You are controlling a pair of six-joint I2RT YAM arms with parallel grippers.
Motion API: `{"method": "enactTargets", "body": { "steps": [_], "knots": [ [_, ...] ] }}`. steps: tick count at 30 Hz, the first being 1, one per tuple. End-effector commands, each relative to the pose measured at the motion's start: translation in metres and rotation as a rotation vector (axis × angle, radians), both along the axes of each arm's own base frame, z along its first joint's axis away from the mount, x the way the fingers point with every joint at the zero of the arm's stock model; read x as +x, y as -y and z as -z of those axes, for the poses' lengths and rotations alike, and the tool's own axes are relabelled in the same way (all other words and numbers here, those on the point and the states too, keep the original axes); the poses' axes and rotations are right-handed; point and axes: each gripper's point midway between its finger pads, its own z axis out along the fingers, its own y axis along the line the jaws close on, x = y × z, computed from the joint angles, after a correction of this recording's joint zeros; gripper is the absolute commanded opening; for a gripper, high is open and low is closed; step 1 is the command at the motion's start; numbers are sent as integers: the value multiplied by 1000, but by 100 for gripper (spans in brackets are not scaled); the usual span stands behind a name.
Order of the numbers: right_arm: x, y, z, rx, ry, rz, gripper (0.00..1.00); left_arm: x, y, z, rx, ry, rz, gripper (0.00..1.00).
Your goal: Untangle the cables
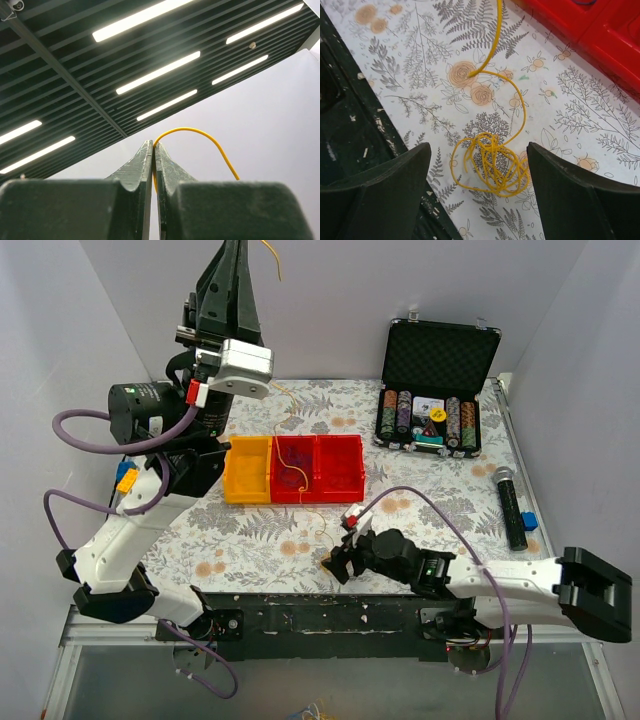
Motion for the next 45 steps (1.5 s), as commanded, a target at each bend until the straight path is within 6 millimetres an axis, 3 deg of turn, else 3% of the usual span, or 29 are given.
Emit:
{"method": "enactTargets", "body": {
  "steps": [1,5,9,12,17,22,28,31,34,35,38,40,45],
  "knots": [
    [25,-27,-22,60,126,42,86,-7,-16,-12,-34,1,-7,0],
    [40,-37,-5,-2,127,102,81,-9,-19,-16,-38,5,-6,0],
    [33,-49,33,-73,50,54,68,-18,-31,-26,-88,47,-17,0],
    [22,-41,69,-136,-31,47,62,-35,-49,-43,-157,152,-60,0],
    [4,-10,96,-140,-131,71,62,-83,-76,-82,-226,400,-142,0],
    [-4,17,100,-138,-166,112,64,-123,-92,-89,-175,564,-256,0],
    [-9,56,102,-140,-179,182,69,-170,-156,-106,-218,616,-383,0],
    [-8,70,97,-116,-176,223,68,-184,-190,-105,-235,573,-438,0],
    [-4,68,78,-41,-139,228,59,-156,-190,-85,-202,402,-395,0],
    [0,65,69,-19,-123,236,52,-136,-189,-72,-198,290,-380,0],
    [9,57,43,8,-75,246,41,-85,-149,-18,-55,39,-262,0],
    [12,50,30,12,-59,241,41,-45,-100,44,124,-140,-201,0],
    [14,36,10,23,-38,210,48,-2,-34,184,402,-371,-122,0]
  ]
}}
